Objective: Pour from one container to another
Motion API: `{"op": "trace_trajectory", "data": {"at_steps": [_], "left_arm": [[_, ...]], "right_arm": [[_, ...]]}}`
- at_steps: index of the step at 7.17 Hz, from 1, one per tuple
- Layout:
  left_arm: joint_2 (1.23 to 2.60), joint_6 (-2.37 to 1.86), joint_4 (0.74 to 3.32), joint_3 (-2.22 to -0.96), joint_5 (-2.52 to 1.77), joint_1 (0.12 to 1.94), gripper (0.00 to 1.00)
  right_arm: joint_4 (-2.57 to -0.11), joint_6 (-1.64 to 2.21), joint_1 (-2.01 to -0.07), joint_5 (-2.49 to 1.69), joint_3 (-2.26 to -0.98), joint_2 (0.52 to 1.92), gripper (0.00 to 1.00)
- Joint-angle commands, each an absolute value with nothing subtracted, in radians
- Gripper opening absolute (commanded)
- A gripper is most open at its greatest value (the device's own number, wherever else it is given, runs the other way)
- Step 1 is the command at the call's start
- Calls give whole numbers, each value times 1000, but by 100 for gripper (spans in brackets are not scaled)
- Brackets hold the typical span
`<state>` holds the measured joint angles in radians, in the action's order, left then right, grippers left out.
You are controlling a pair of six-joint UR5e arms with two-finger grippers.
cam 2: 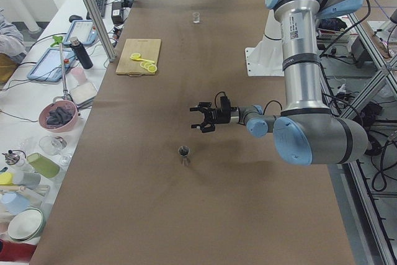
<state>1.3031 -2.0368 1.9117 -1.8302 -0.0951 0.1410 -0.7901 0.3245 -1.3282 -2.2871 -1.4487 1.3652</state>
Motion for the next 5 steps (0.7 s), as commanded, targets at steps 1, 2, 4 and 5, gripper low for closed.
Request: {"op": "trace_trajectory", "data": {"at_steps": [1,2,4,5], "left_arm": [[1529,-1573,1917,-1885,-223,127,98],[1619,-1331,2103,-1878,-333,127,98],[1724,-901,2409,-1885,-648,194,98],[1758,-866,2411,-1896,-711,221,98]], "right_arm": [[-1092,333,-1339,-2139,-1511,1367,100],[-1233,334,-1359,-2143,-1519,1365,100],[-1423,334,-1383,-2257,-1531,1384,100],[-1516,334,-1397,-2275,-1535,1387,100]]}}
